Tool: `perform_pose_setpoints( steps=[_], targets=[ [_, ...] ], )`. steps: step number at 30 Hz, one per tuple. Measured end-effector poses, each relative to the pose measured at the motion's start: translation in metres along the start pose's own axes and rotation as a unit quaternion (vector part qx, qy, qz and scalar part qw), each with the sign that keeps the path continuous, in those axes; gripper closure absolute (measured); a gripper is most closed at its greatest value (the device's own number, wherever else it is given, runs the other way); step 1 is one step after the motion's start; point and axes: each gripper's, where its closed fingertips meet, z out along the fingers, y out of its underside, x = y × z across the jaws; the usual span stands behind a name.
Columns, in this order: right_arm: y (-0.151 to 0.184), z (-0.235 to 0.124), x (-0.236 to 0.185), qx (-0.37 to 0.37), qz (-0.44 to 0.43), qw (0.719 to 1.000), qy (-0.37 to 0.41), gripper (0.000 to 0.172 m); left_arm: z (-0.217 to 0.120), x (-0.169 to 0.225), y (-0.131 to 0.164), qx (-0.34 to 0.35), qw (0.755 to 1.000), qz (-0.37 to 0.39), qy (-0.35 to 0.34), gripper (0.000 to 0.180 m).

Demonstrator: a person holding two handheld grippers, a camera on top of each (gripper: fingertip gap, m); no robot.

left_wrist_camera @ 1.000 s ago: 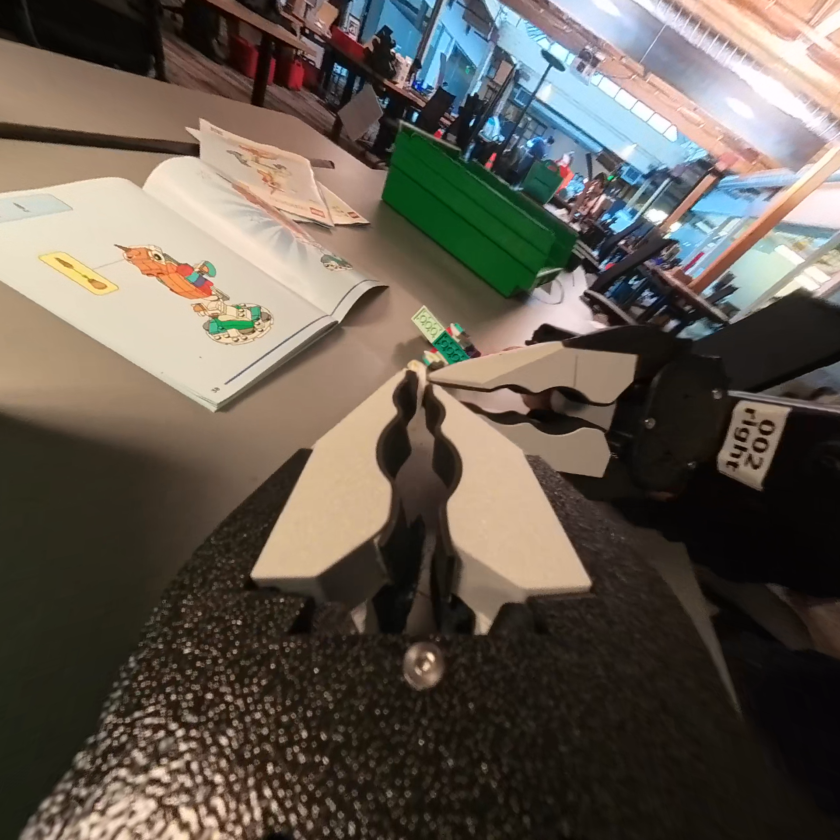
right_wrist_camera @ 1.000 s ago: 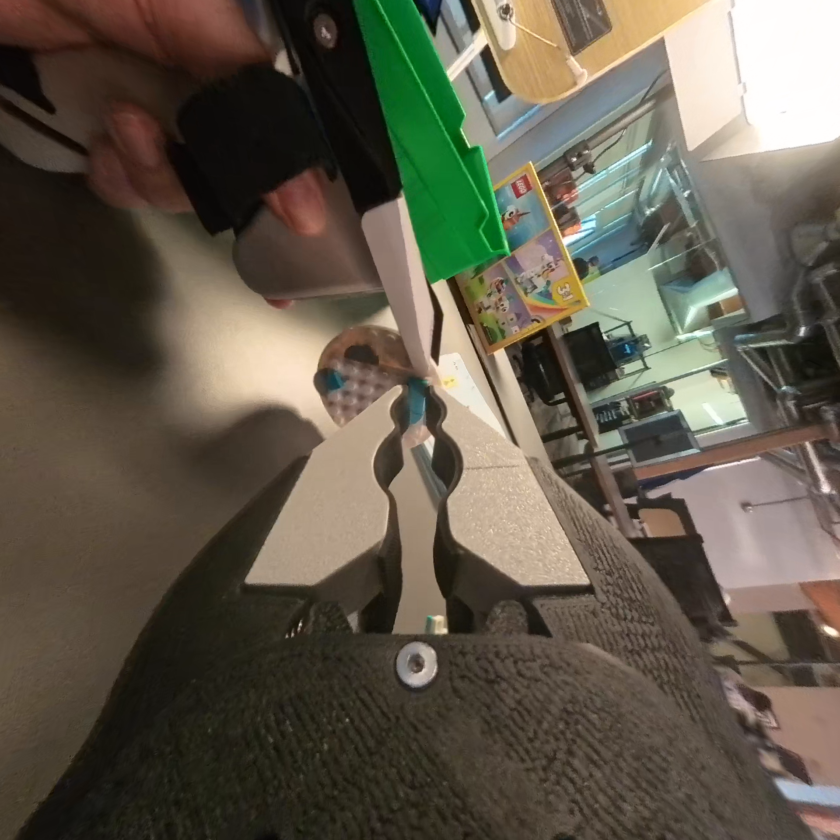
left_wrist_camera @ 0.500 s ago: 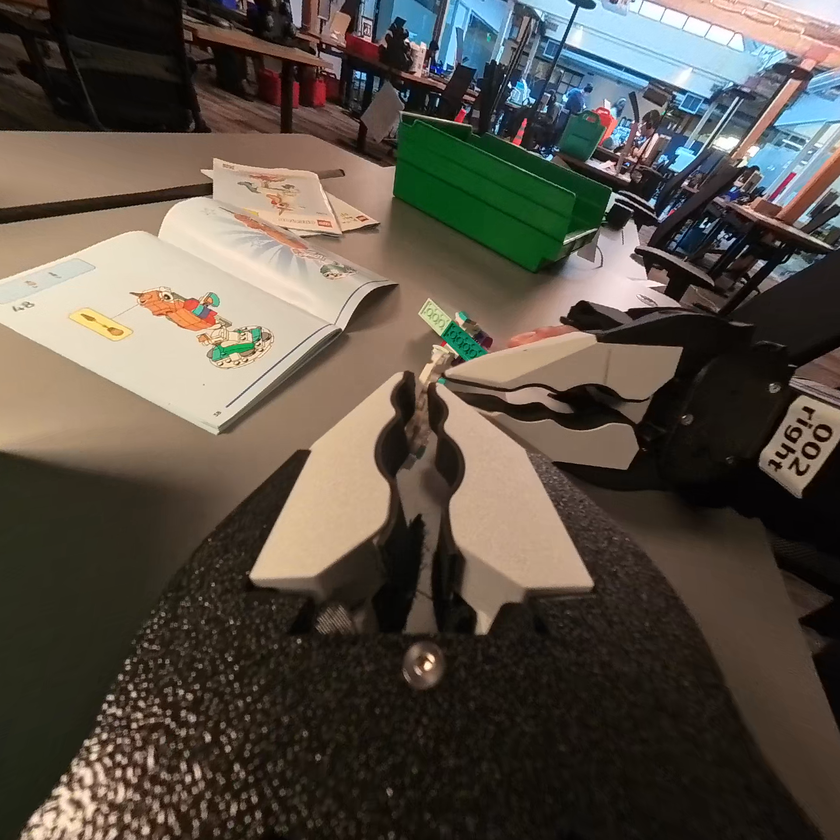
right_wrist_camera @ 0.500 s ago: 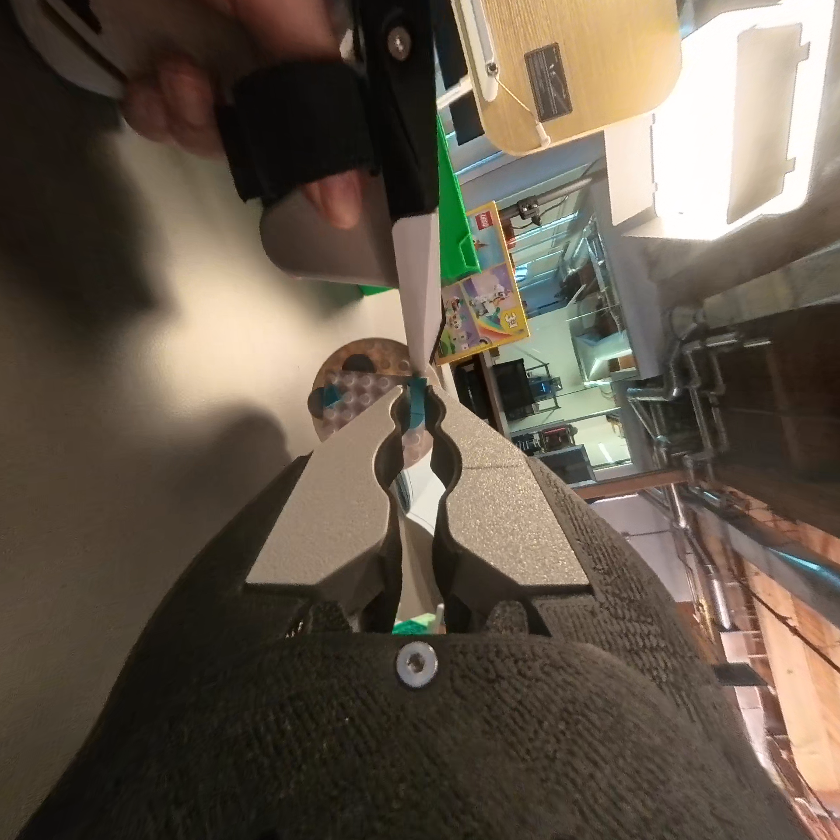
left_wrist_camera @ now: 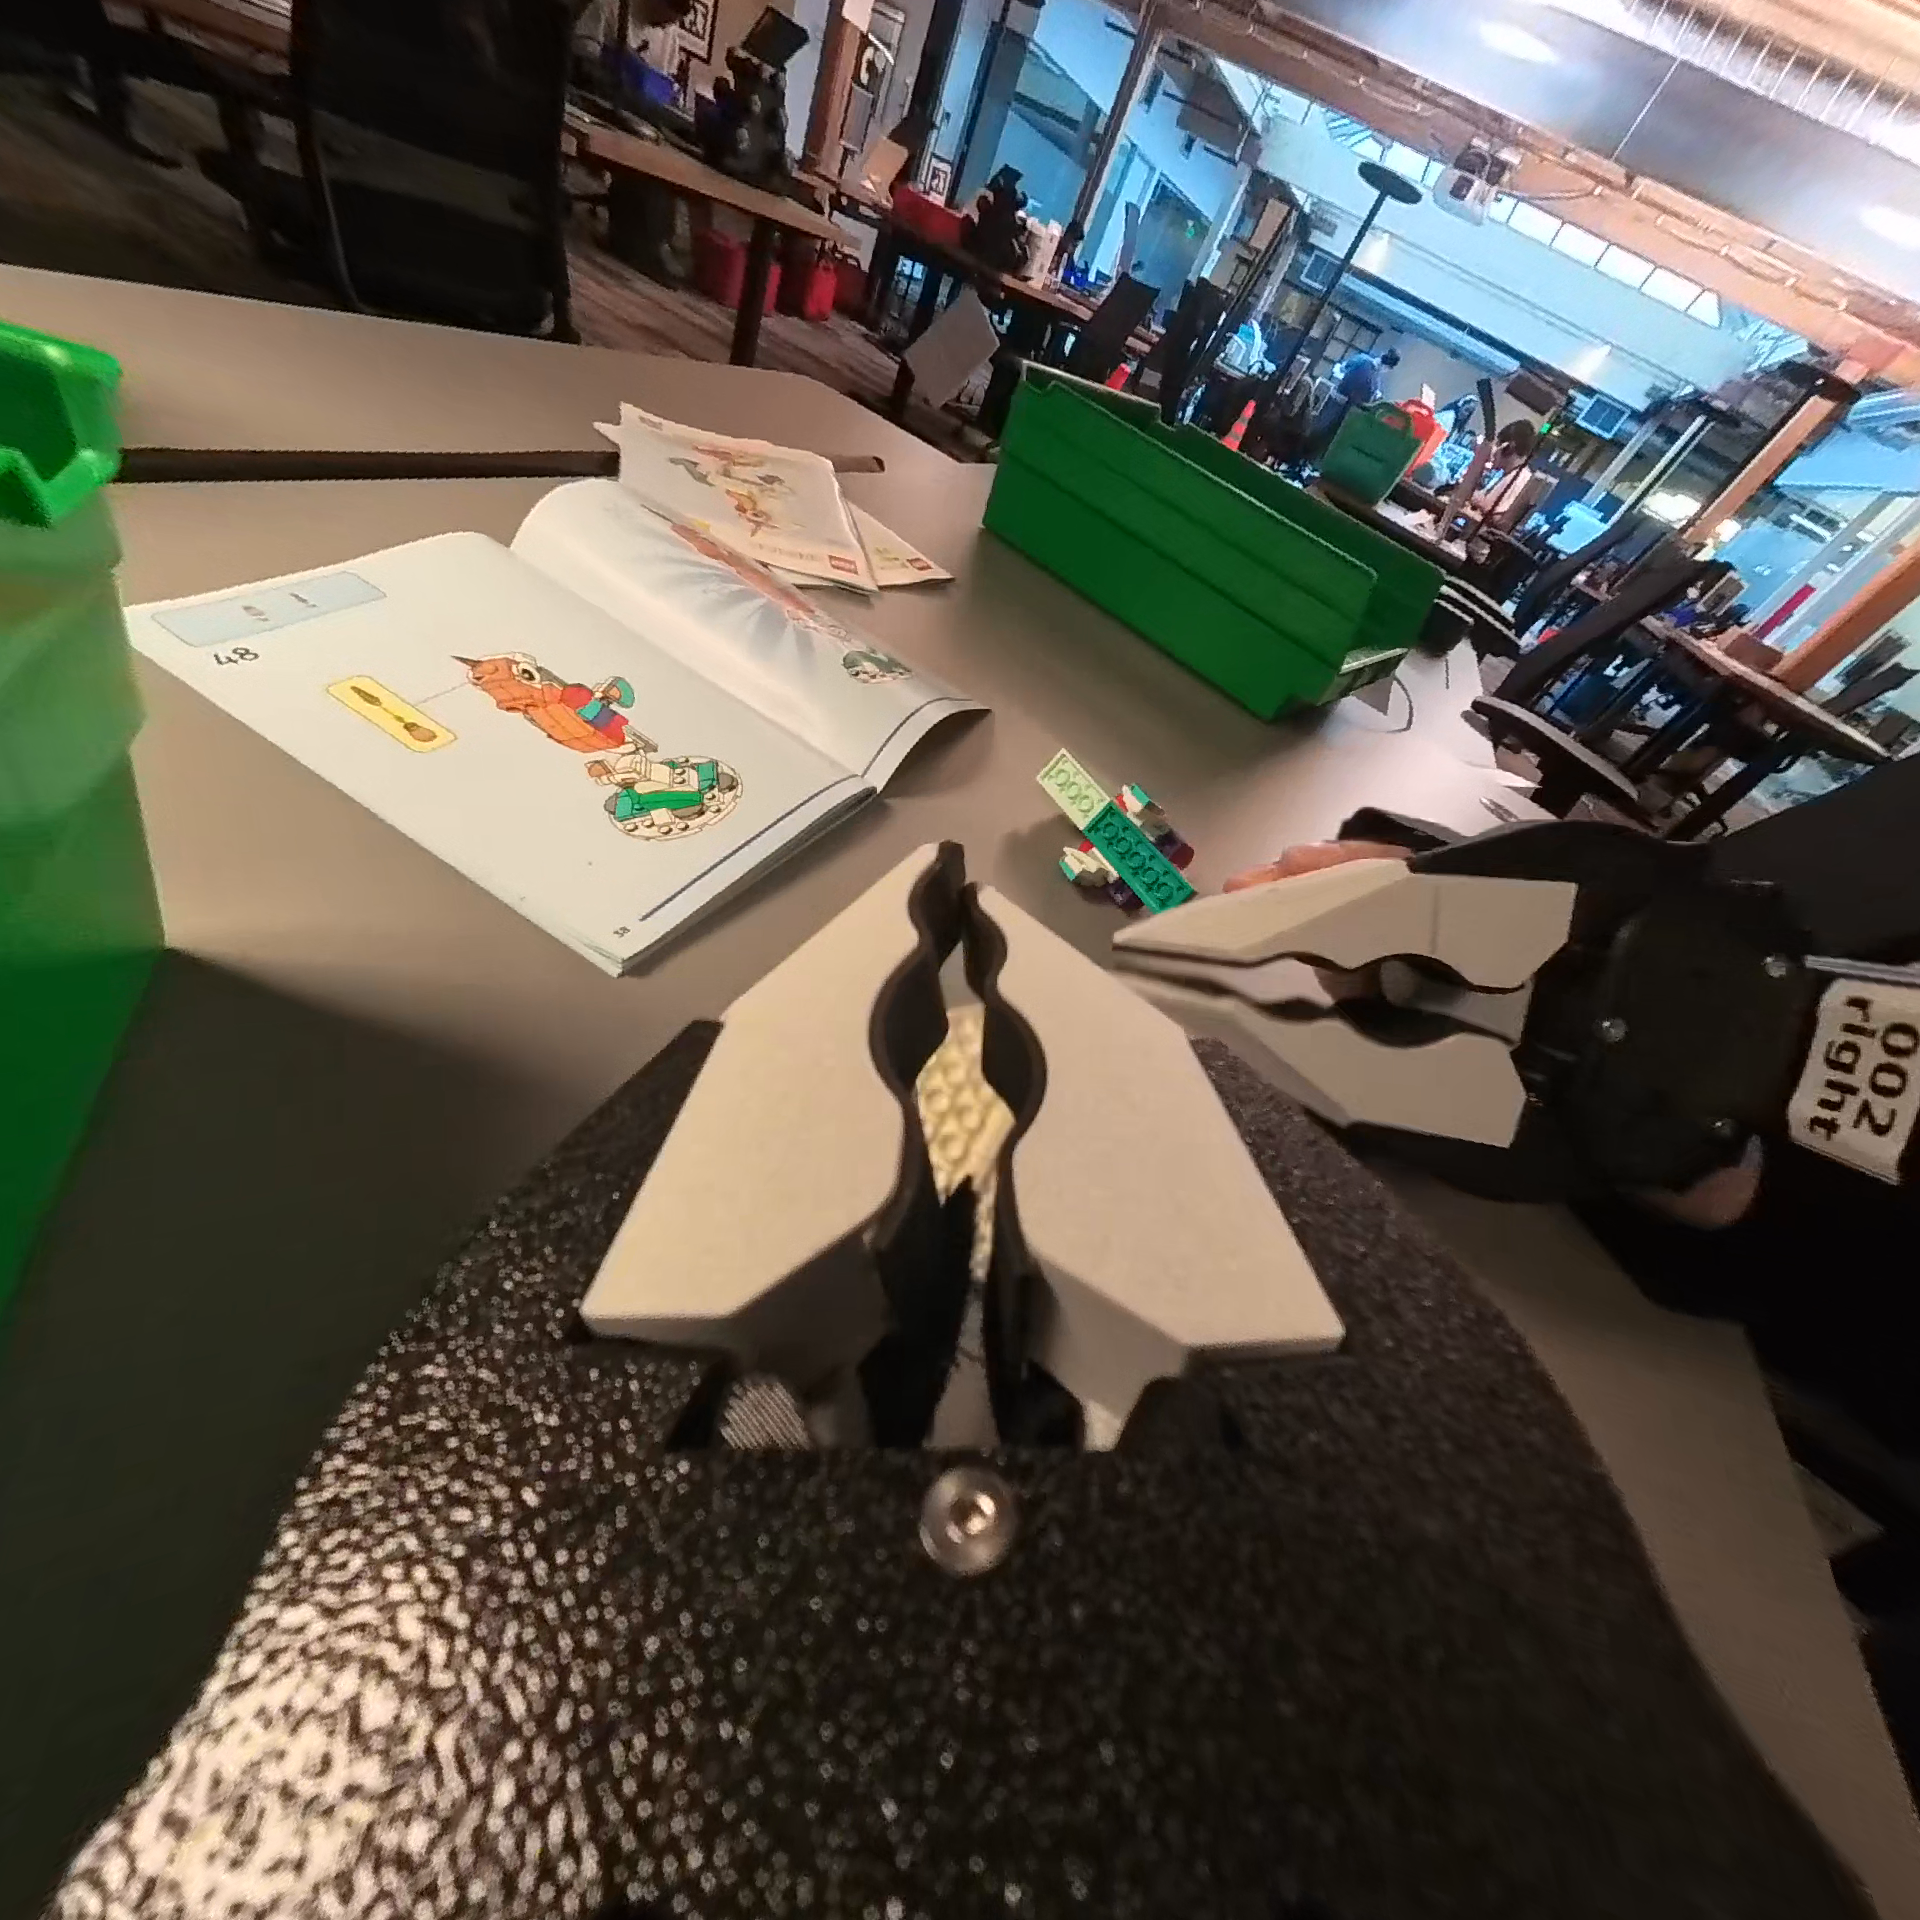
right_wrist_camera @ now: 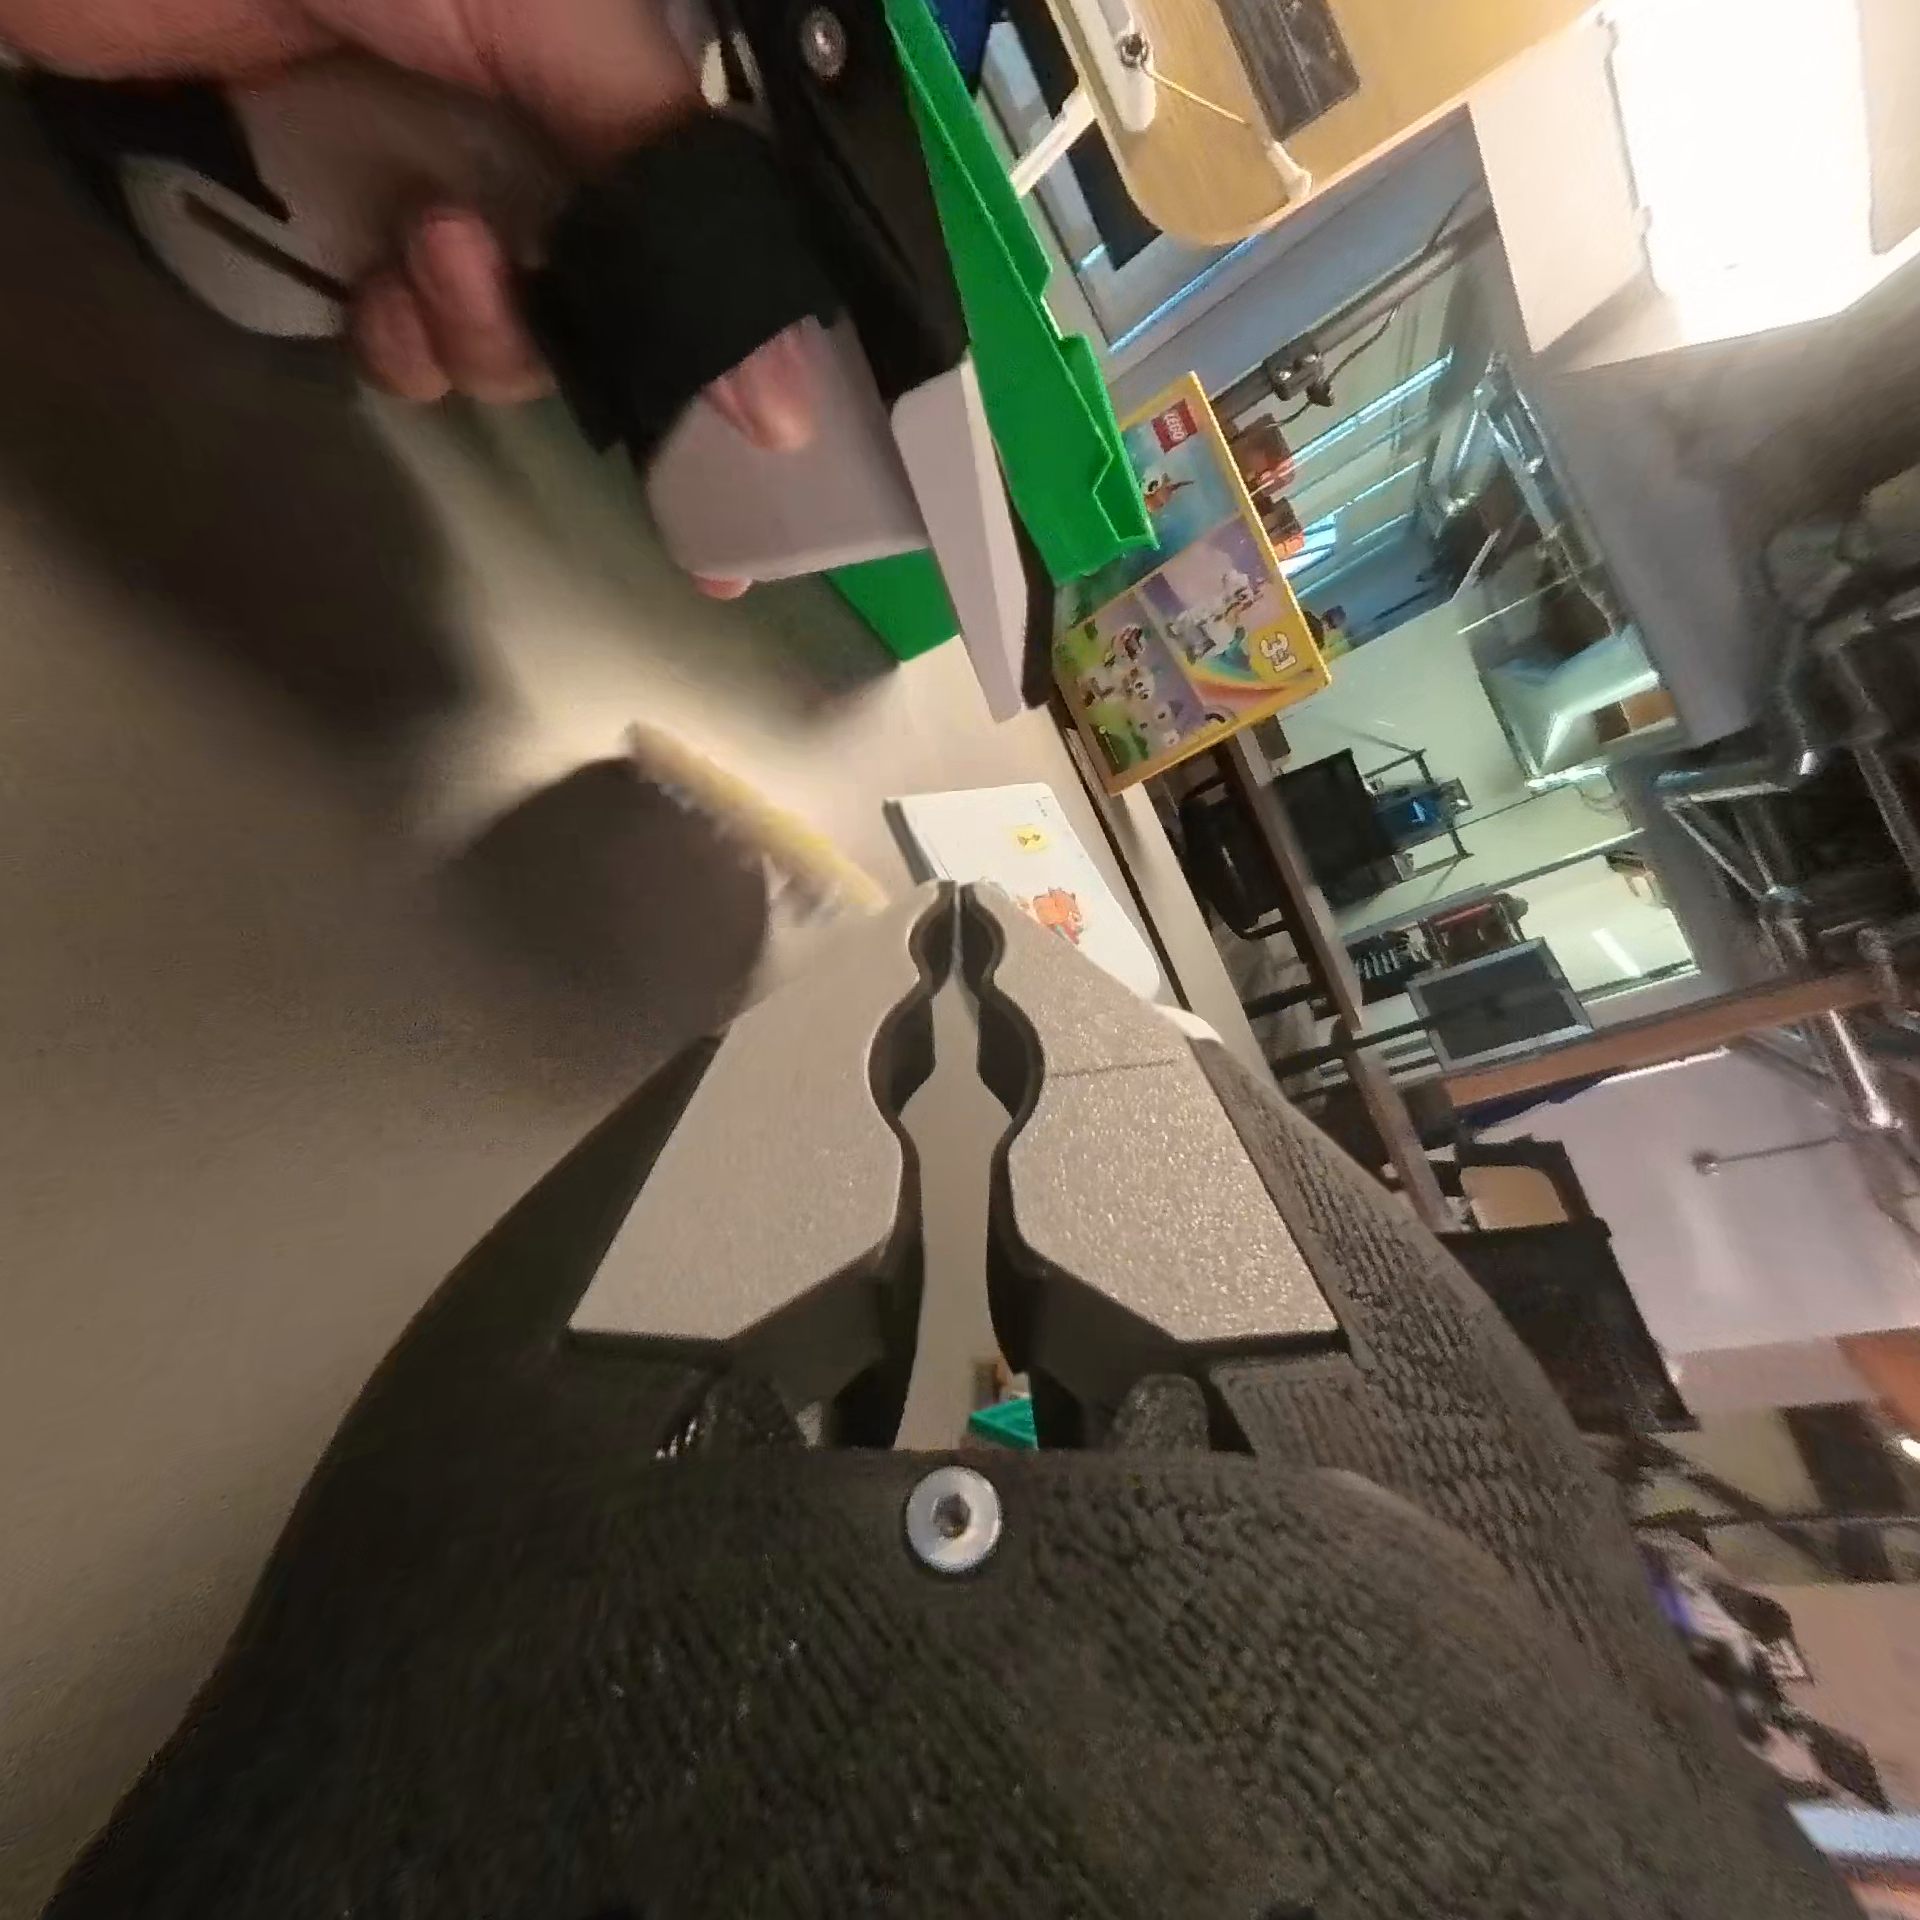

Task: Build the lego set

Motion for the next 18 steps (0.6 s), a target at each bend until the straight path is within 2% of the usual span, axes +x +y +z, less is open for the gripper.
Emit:
perform_pose_setpoints(
  steps=[1,4,9,14,18],
  targets=[
    [-0.001,0.001,-0.003,0.002,0.013,1.0,-0.011,0.165,0.0,0.0,0.0,-0.002,1.0,-0.002,0.001,0.18],
    [0.002,0.003,-0.002,-0.001,0.057,0.998,-0.024,0.162,0.0,0.004,0.0,0.001,1.0,0.004,0.012,0.18],
    [0.012,-0.009,0.034,0.012,0.05,0.996,0.073,0.167,-0.012,0.016,-0.012,0.058,0.996,0.065,0.012,0.18],
    [0.015,-0.033,0.077,0.05,0.046,0.982,0.178,0.172,-0.01,0.027,-0.007,0.05,0.982,0.178,-0.028,0.162],
    [0.033,-0.053,0.108,0.044,0.046,0.968,0.243,0.172,-0.003,0.039,0.017,-0.023,0.978,0.209,-0.005,0.136]
  ],
)
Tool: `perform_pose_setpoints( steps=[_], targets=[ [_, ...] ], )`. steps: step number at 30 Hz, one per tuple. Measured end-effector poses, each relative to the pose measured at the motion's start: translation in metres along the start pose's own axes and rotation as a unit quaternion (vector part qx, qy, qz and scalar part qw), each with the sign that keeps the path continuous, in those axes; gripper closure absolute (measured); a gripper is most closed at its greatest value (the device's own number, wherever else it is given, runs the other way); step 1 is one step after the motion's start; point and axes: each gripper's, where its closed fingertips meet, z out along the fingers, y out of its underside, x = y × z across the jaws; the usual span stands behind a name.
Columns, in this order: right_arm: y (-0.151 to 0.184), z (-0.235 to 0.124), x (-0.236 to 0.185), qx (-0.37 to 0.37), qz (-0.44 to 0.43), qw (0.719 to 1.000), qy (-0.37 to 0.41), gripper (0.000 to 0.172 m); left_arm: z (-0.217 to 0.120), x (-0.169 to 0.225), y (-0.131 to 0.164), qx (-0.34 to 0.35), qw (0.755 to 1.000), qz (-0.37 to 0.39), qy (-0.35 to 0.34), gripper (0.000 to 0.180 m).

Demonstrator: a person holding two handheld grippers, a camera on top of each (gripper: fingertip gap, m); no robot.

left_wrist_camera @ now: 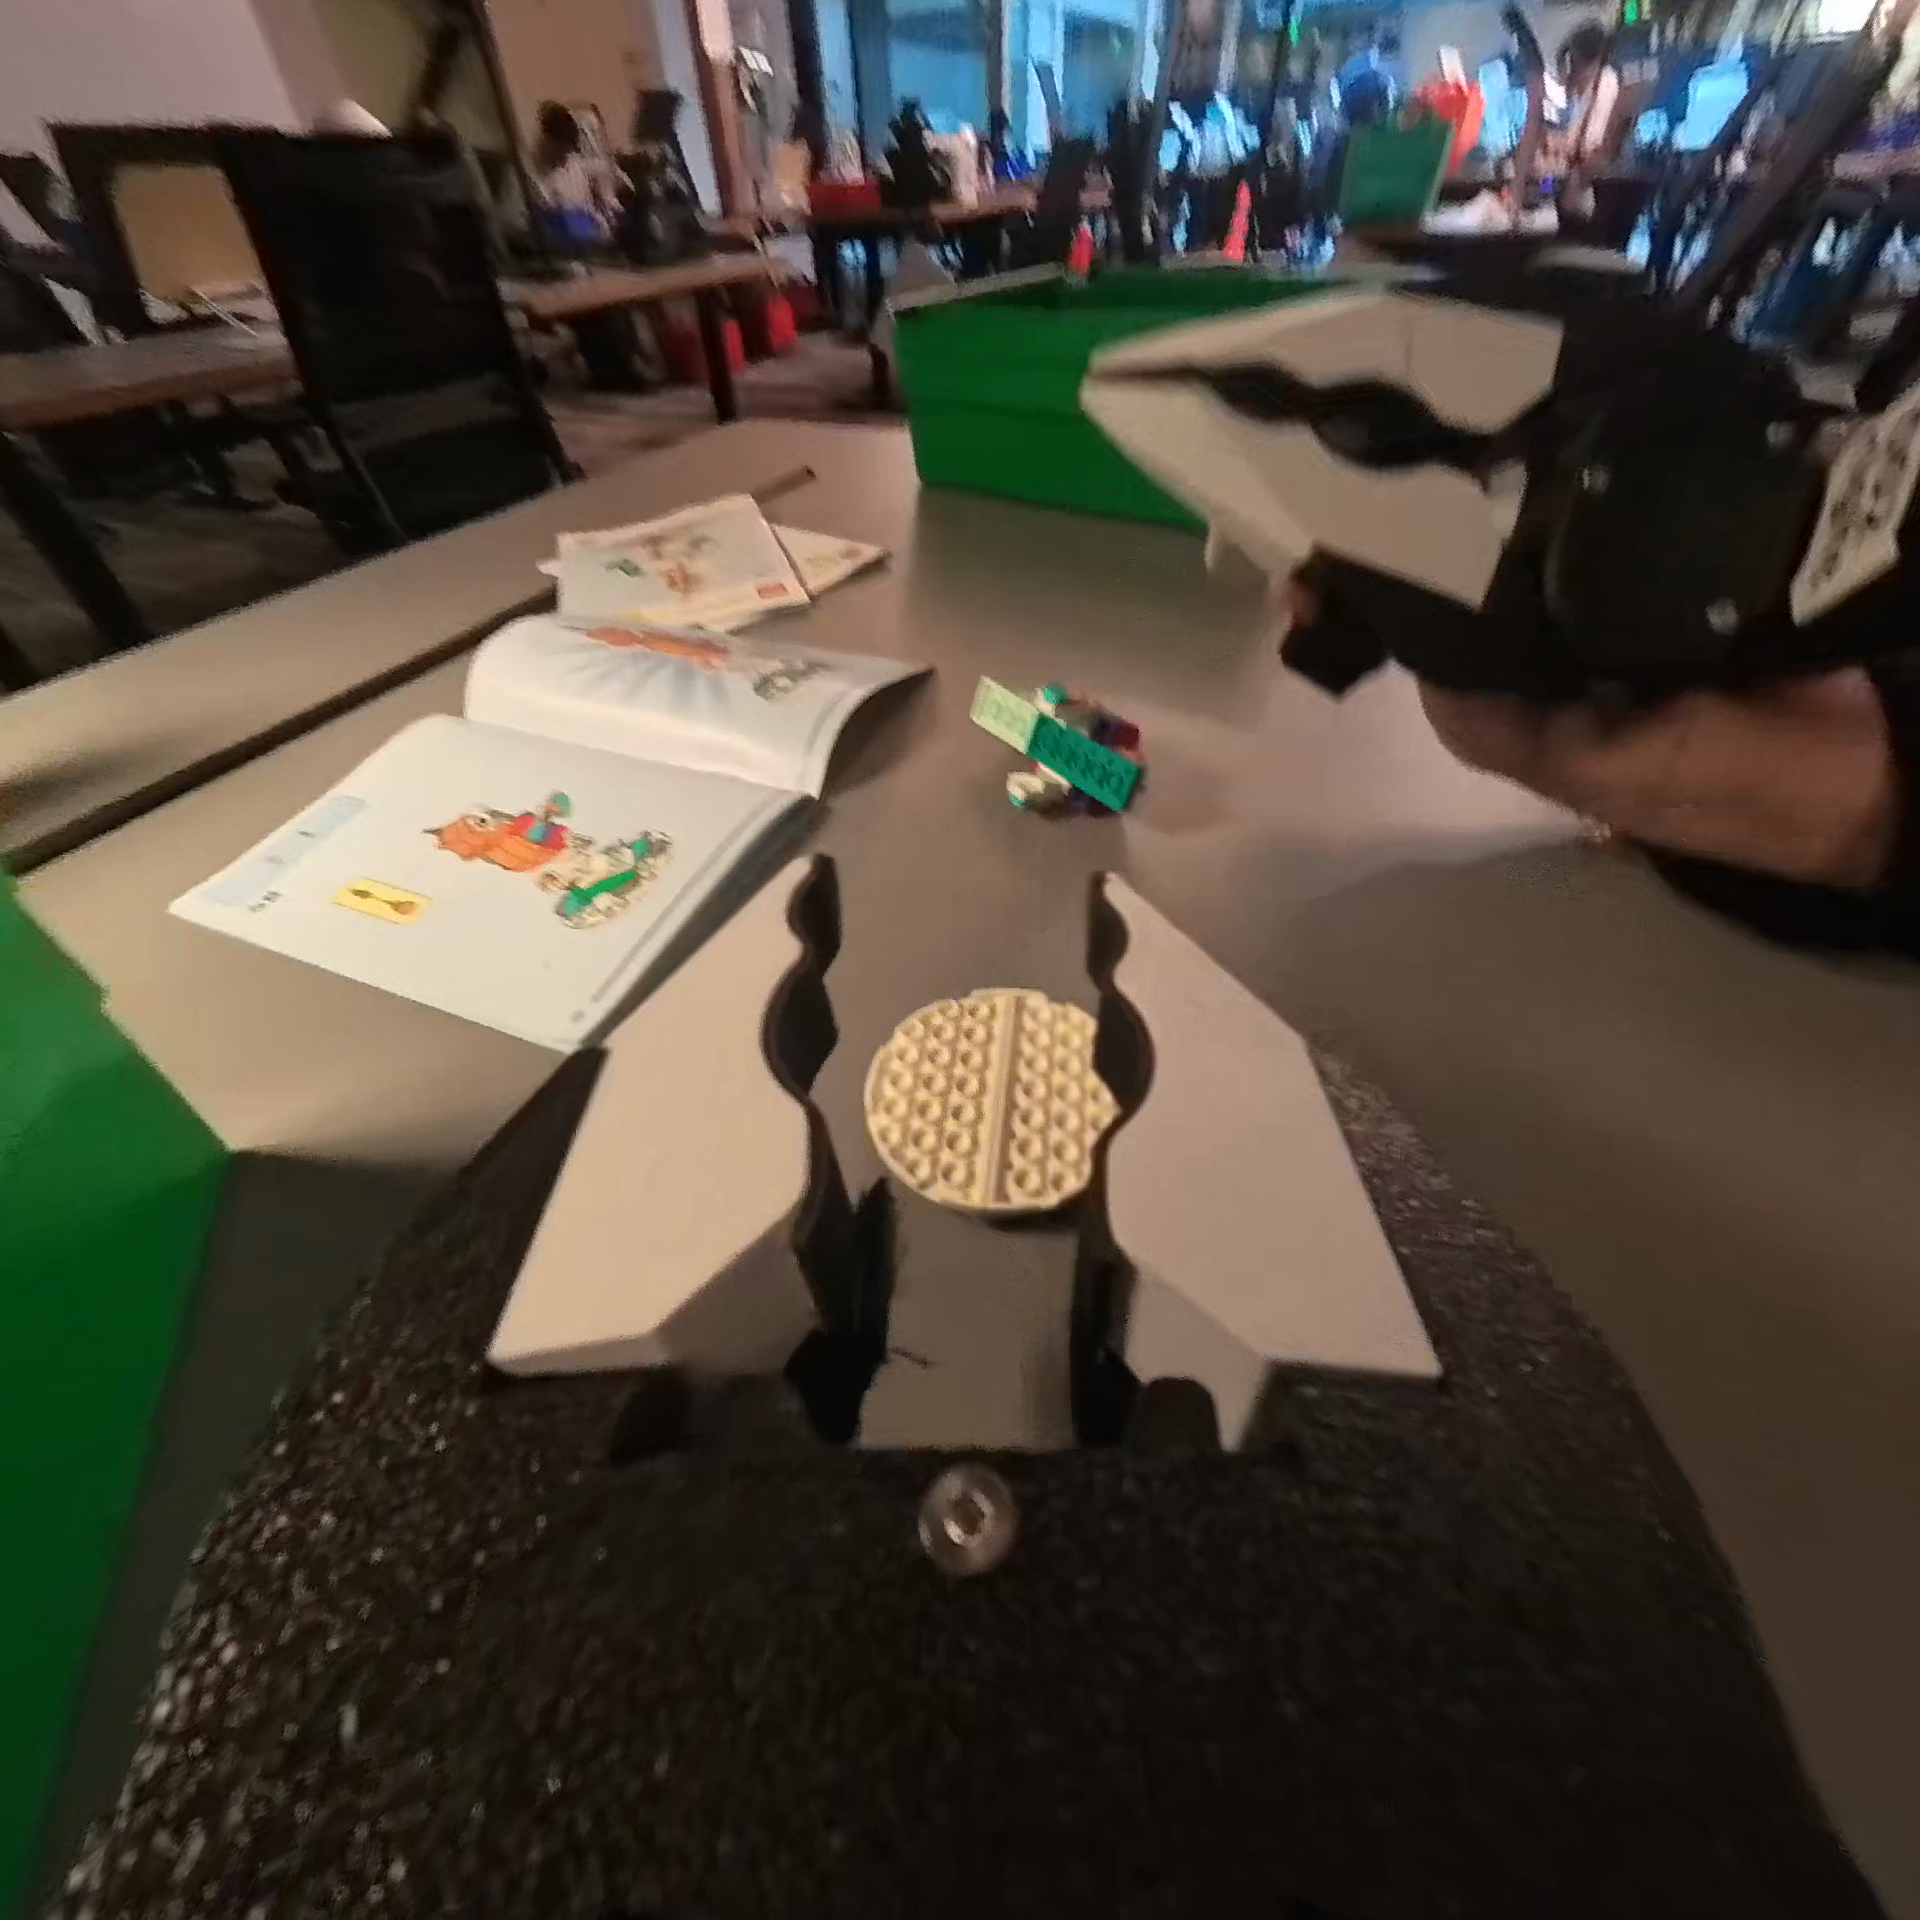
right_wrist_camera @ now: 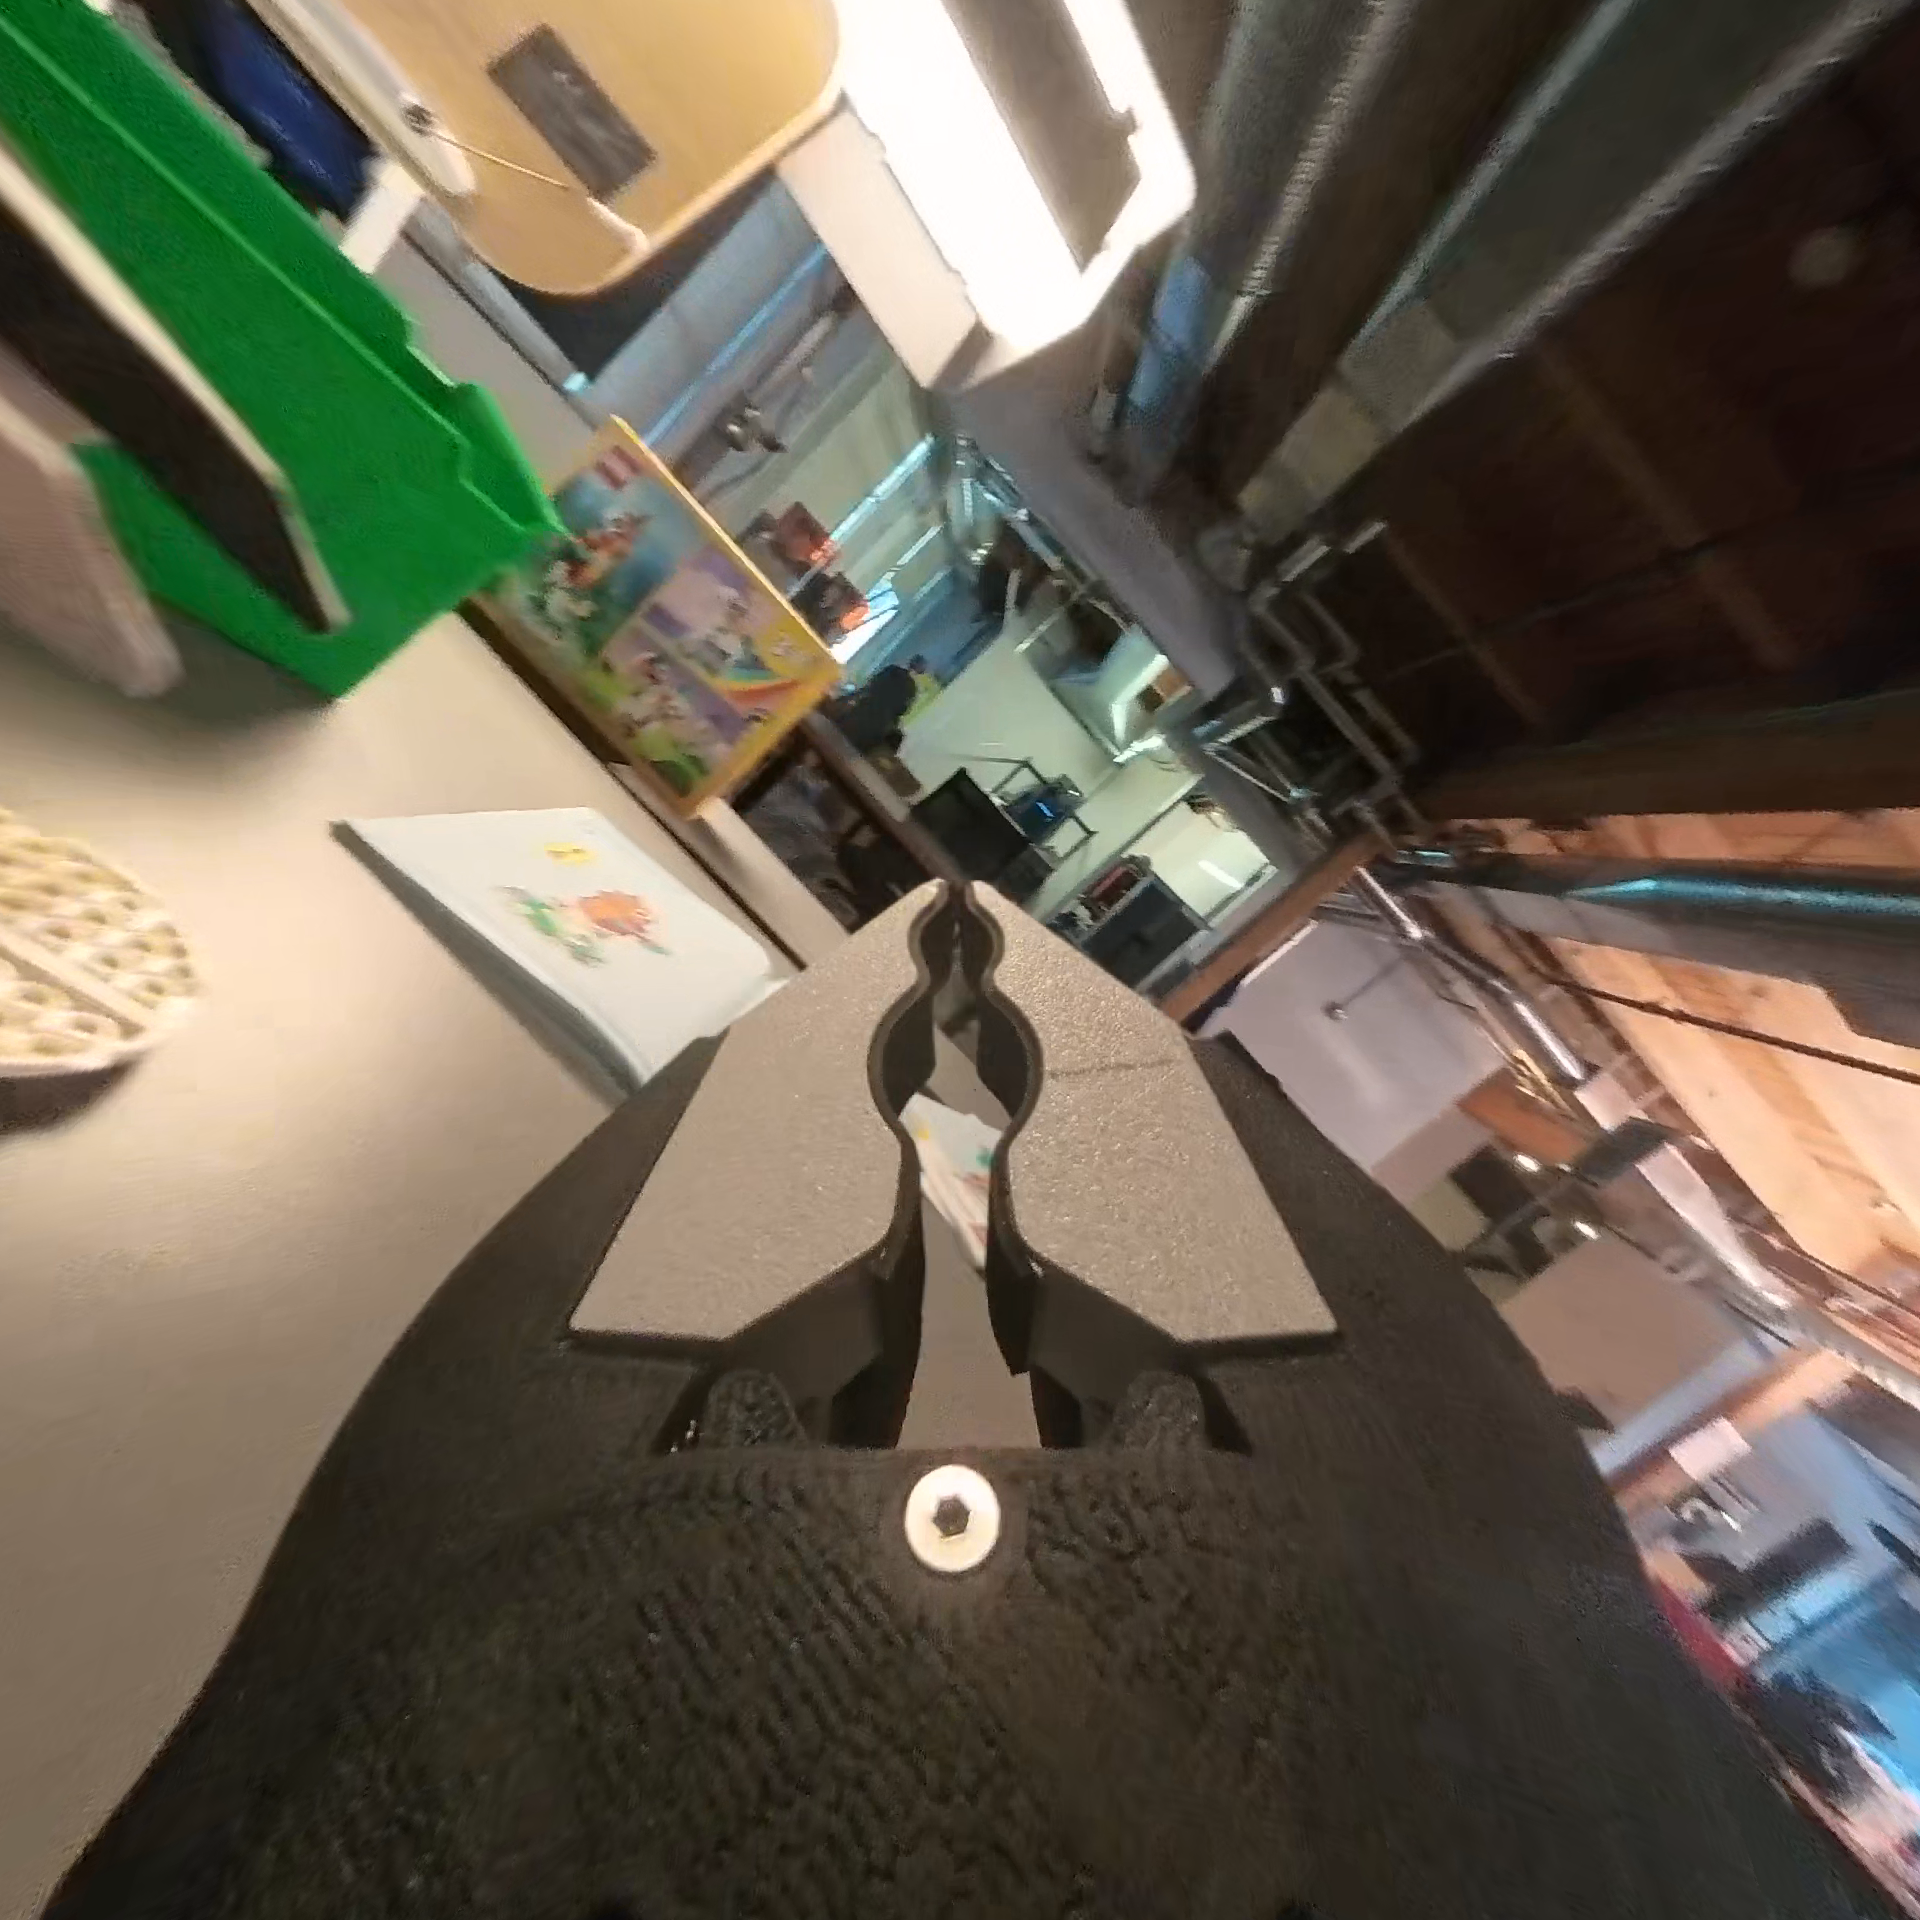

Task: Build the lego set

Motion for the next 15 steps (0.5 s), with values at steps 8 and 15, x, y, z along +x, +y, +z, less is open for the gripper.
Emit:
perform_pose_setpoints(
  steps=[8,15],
  targets=[
    [0.071,-0.005,0.057,-0.077,0.094,0.99,0.065,0.172,0.001,0.005,-0.001,0.004,0.997,0.074,-0.02,0.125],
    [0.091,-0.001,0.058,-0.085,0.184,0.977,0.063,0.172,-0.014,-0.009,-0.025,0.103,0.979,0.142,-0.1,0.14]
  ],
)
